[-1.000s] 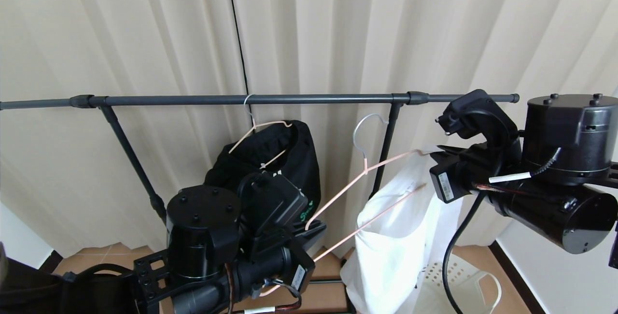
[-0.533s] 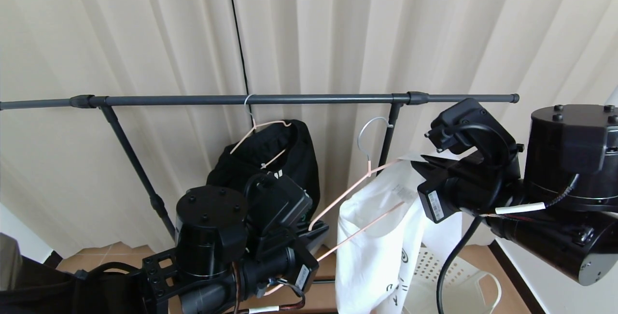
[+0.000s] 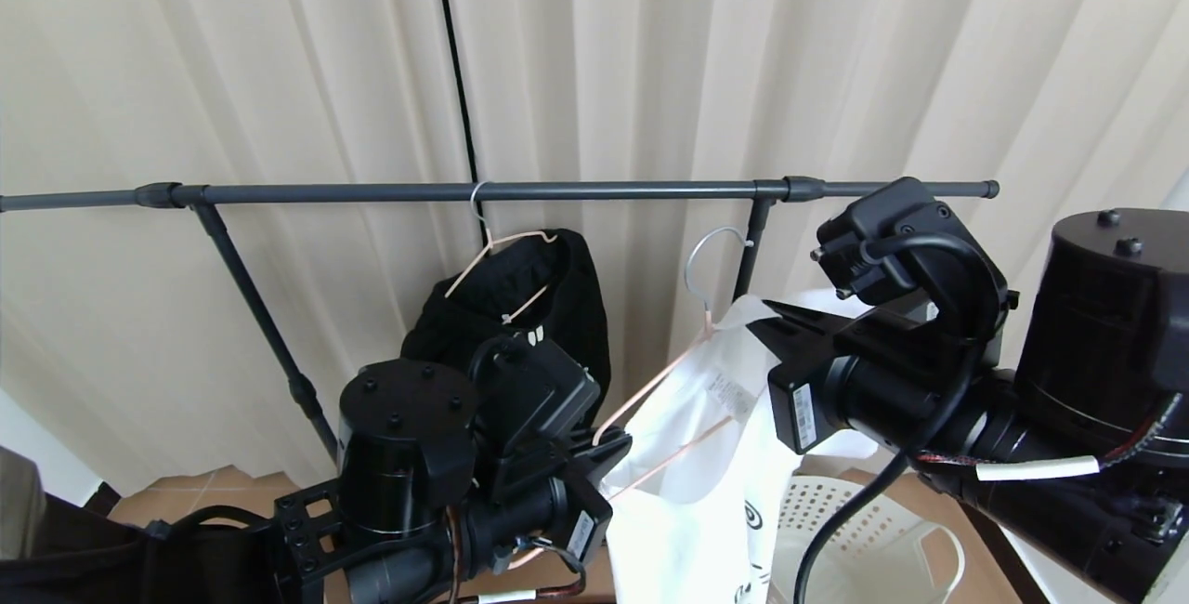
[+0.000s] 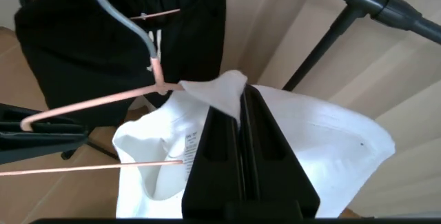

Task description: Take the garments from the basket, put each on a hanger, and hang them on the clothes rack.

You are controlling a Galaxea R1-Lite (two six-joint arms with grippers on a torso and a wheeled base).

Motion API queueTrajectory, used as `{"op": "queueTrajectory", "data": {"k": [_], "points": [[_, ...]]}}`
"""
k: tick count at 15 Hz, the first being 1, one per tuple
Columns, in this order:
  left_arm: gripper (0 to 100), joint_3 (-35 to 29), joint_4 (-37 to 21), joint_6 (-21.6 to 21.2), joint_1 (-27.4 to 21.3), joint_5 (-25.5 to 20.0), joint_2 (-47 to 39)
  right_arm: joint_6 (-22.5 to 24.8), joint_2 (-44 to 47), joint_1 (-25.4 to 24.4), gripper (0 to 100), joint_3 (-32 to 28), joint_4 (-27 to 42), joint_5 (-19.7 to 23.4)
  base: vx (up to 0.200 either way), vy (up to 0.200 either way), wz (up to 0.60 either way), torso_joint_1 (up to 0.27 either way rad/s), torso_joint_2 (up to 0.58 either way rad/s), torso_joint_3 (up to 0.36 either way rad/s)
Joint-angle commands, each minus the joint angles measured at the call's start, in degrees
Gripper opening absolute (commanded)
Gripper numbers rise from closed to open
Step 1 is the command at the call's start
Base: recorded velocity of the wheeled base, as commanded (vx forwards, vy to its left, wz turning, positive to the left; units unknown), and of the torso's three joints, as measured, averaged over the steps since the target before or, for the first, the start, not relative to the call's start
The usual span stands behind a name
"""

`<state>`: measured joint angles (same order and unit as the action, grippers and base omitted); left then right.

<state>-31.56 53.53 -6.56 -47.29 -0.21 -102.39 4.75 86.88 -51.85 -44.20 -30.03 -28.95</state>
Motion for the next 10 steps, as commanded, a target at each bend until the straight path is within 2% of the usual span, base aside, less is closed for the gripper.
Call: {"op": "queueTrajectory", "data": {"k": [1,3,6,7,10], "points": [[0,0.3,0.4,0.1,0.0,0.0,0.0,-0.2,0.1,-1.0,0,-0.1,-0.4,-0.1,0.000,0.000,0.00,0.000,0.00,0.000],[0,1.4,2.8,0.1,0.2,0.0,0.3,-0.2,-0.2,-1.0,0,-0.3,-2.6,-0.6,0.000,0.000,0.00,0.000,0.00,0.000],[0,1.7,3.1,0.1,0.1,0.1,0.3,-0.2,-0.2,-1.0,0,0.3,-3.6,-1.5,0.000,0.000,0.00,0.000,0.00,0.000],[0,1.7,3.1,0.1,0.2,0.1,0.5,-0.2,-0.3,-1.0,100,0.1,-3.6,-1.6,0.000,0.000,0.00,0.000,0.00,0.000],[0,2.0,3.1,0.2,0.4,0.1,1.8,-0.1,-0.7,-0.4,100,-0.4,-3.6,-2.2,0.000,0.000,0.00,0.000,0.00,0.000]]}}
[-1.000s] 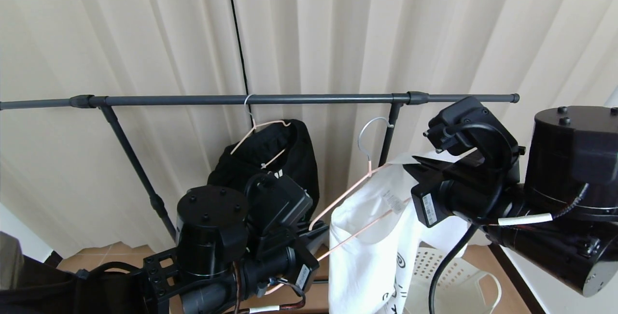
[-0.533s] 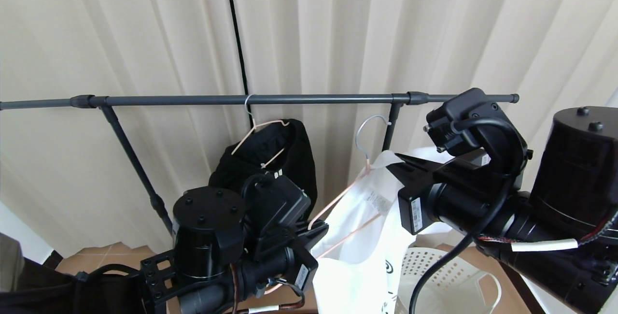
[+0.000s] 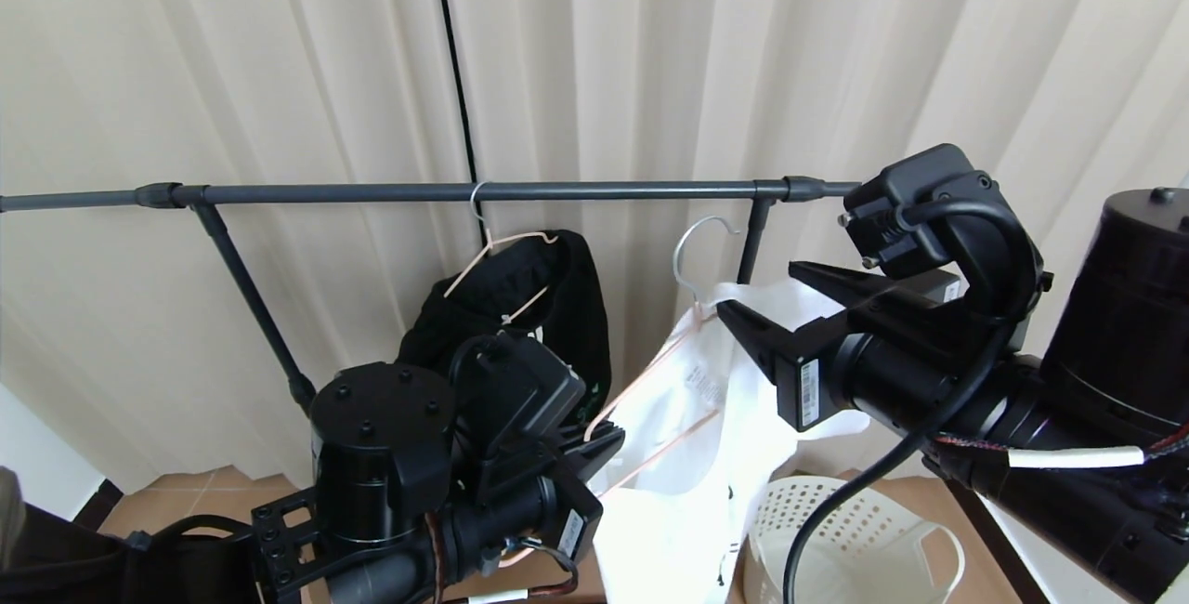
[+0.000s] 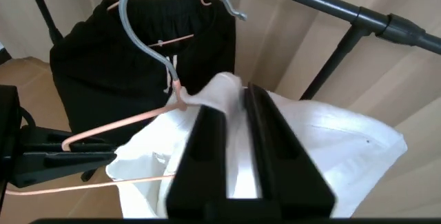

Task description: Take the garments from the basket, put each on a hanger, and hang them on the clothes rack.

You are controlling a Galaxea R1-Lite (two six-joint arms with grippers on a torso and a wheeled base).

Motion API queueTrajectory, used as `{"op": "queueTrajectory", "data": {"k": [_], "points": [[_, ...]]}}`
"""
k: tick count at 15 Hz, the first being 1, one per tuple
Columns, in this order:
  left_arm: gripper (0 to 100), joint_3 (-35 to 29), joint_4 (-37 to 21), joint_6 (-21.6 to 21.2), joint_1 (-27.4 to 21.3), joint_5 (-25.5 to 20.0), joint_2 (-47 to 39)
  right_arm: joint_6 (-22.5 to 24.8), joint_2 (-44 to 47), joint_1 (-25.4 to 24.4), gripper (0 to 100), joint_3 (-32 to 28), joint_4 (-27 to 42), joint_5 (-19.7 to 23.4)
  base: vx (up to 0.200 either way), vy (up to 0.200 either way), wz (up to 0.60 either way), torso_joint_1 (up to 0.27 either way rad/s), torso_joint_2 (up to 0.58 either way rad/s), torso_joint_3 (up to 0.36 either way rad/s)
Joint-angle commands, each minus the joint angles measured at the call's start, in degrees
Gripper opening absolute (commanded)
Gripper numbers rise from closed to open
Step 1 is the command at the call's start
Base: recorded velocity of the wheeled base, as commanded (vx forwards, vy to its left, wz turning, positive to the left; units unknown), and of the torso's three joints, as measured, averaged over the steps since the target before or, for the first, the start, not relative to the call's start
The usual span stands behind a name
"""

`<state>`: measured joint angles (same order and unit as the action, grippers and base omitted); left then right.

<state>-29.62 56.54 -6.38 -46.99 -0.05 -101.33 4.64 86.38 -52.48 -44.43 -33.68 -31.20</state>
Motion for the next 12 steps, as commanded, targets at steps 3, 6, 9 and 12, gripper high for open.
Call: {"op": "queueTrajectory", "data": {"k": [3,6,9,12], "points": [[0,0.4,0.1,0.0,0.2,0.0,2.0,0.1,-0.3,1.7,100,-0.4,0.0,0.1,0.000,0.000,0.00,0.000,0.00,0.000],[0,1.5,0.1,-0.1,1.6,0.0,2.5,0.2,-1.0,2.6,100,-0.6,0.0,0.1,0.000,0.000,0.00,0.000,0.00,0.000],[0,1.6,0.1,1.6,2.3,0.0,3.6,0.3,-2.0,2.8,100,-0.3,0.4,0.5,0.000,0.000,0.00,0.000,0.00,0.000],[0,3.0,0.3,1.7,3.5,-0.2,3.7,0.7,-2.8,4.0,100,0.7,1.0,1.4,0.000,0.000,0.00,0.000,0.00,0.000]]}}
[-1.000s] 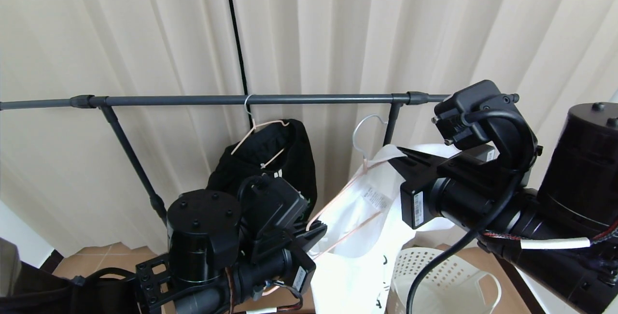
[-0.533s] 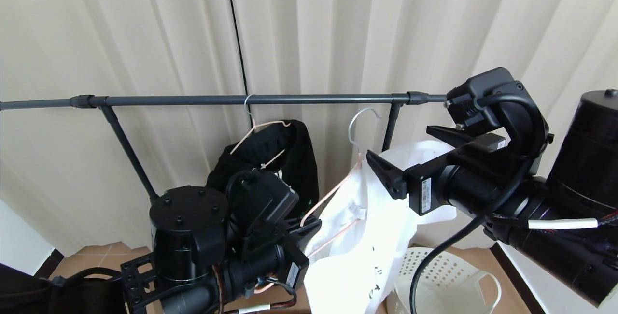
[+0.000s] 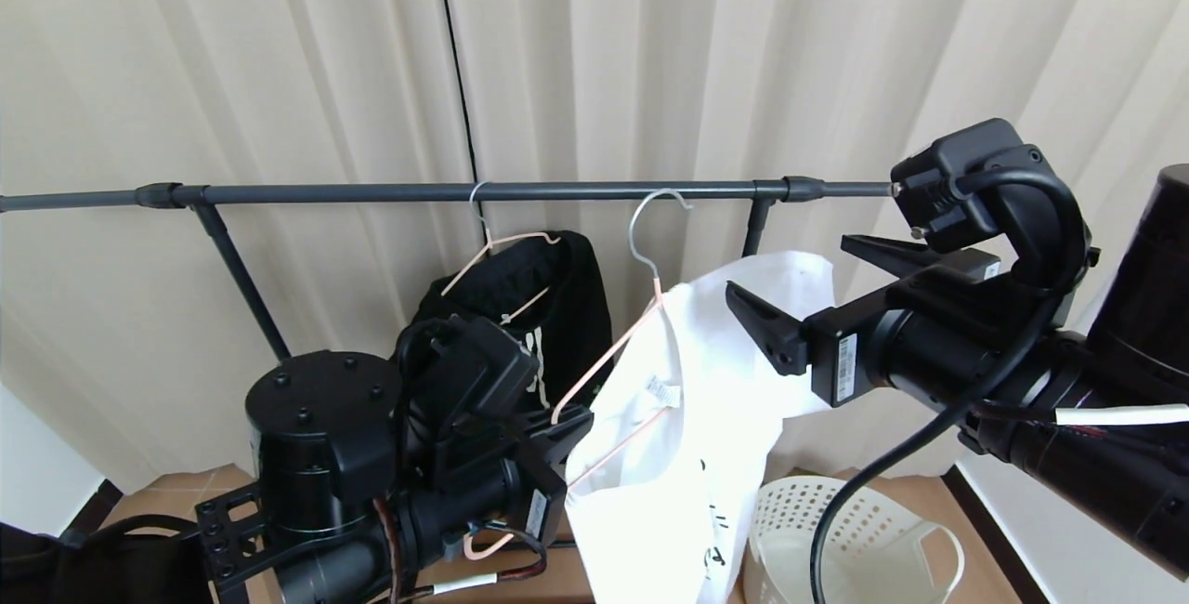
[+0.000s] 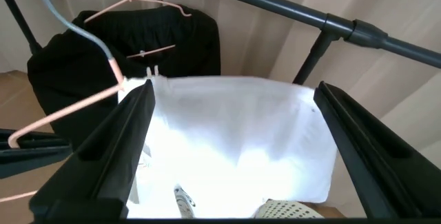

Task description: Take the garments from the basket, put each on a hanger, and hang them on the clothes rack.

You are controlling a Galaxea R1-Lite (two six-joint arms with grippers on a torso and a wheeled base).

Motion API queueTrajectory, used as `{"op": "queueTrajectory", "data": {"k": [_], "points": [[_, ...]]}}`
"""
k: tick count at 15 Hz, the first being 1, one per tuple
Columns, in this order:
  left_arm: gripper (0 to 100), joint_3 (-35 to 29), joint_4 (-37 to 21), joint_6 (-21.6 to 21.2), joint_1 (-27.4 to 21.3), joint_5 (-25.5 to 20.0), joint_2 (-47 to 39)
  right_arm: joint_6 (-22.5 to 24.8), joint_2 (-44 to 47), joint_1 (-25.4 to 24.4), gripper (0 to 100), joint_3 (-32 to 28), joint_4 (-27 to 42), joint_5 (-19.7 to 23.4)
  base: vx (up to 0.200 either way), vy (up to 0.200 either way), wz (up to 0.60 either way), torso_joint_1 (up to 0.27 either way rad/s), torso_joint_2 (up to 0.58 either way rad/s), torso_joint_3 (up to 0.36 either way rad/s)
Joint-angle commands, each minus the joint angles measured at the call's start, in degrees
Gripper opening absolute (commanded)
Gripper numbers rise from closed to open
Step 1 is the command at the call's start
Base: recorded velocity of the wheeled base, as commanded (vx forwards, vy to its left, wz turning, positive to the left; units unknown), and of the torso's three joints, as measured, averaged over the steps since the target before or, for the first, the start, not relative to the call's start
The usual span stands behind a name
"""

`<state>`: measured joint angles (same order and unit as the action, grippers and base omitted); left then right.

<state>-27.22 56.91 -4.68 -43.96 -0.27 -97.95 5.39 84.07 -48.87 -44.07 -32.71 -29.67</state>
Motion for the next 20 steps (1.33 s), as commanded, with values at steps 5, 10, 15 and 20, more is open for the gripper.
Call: {"op": "queueTrajectory", "data": {"k": [5,10,15,20], "points": [[0,8.1,7.5,-6.0,3.7,-7.6,0.3,4.4,-6.1,7.7,100,4.3,0.9,9.2,0.000,0.000,0.00,0.000,0.00,0.000],[0,17.6,17.8,-8.9,3.7,-10.5,-1.5,15.7,-18.9,12.2,100,-1.5,28.8,26.1,0.000,0.000,0.00,0.000,0.00,0.000],[0,25.5,25.0,-14.2,3.0,-12.8,-2.0,25.3,-18.1,15.4,100,-9.1,49.8,42.4,0.000,0.000,0.00,0.000,0.00,0.000],[0,27.1,25.2,-14.6,0.5,-16.3,-2.9,33.5,-9.5,15.4,100,-11.3,57.0,51.6,0.000,0.000,0.00,0.000,0.00,0.000]]}}
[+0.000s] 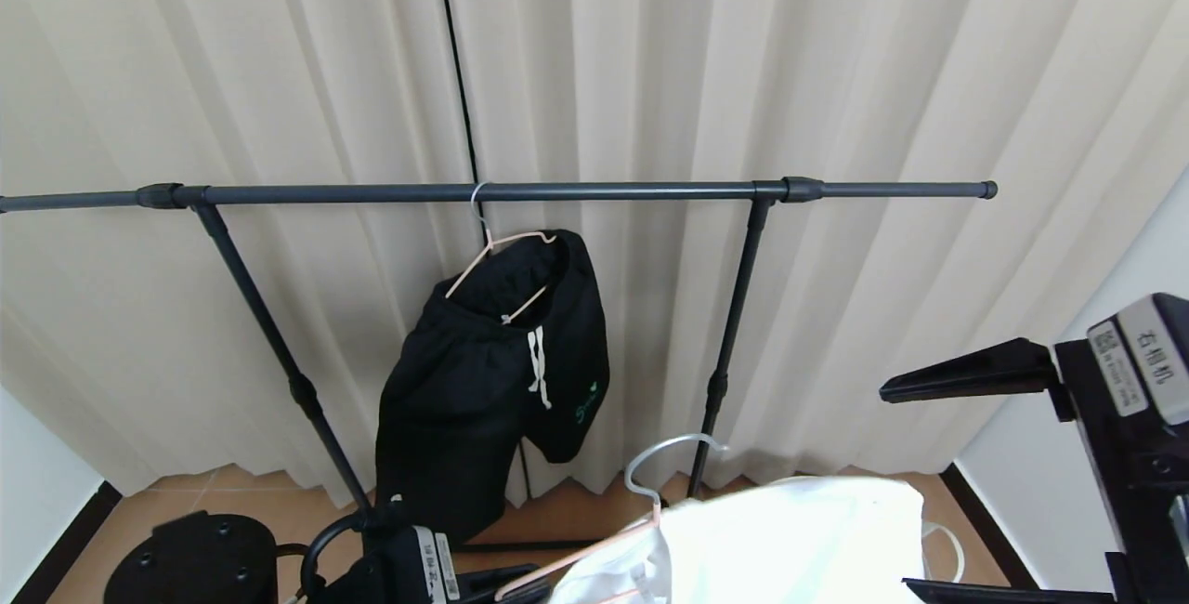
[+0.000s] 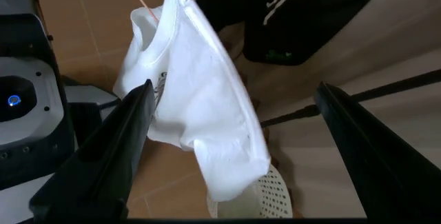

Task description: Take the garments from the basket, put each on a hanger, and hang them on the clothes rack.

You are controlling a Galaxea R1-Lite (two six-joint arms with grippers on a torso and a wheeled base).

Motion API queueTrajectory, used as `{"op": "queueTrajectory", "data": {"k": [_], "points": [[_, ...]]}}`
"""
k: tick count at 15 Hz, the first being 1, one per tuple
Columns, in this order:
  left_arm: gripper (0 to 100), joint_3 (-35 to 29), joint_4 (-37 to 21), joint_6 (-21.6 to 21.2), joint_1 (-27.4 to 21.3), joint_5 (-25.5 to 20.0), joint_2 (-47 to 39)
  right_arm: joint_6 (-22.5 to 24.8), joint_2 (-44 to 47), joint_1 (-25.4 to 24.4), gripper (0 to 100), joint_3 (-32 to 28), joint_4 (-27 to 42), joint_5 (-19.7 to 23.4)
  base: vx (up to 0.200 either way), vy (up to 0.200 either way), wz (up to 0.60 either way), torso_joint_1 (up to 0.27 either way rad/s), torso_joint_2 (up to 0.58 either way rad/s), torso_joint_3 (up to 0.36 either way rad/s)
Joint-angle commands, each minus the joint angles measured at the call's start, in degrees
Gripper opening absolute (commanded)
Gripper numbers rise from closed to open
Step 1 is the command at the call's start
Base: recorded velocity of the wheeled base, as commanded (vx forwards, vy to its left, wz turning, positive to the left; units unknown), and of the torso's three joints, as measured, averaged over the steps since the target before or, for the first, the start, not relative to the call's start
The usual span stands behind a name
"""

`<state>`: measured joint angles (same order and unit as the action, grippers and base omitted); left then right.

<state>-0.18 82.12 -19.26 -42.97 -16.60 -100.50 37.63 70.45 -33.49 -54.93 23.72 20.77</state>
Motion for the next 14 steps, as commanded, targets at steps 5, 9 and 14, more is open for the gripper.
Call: {"op": "queueTrajectory", "data": {"k": [5,9,14], "points": [[0,0.2,2.7,0.2,-1.0,0.0,-0.1,6.3,15.7,0.0,100,-4.8,3.1,6.3,0.000,0.000,0.00,0.000,0.00,0.000],[0,0.2,3.8,0.2,-1.8,-0.7,-0.2,6.4,20.1,0.7,100,-6.3,2.4,7.6,0.000,0.000,0.00,0.000,0.00,0.000],[0,0.2,3.8,0.3,-1.8,-0.7,-0.3,6.4,22.2,1.0,100,-6.6,2.4,8.1,0.000,0.000,0.00,0.000,0.00,0.000]]}}
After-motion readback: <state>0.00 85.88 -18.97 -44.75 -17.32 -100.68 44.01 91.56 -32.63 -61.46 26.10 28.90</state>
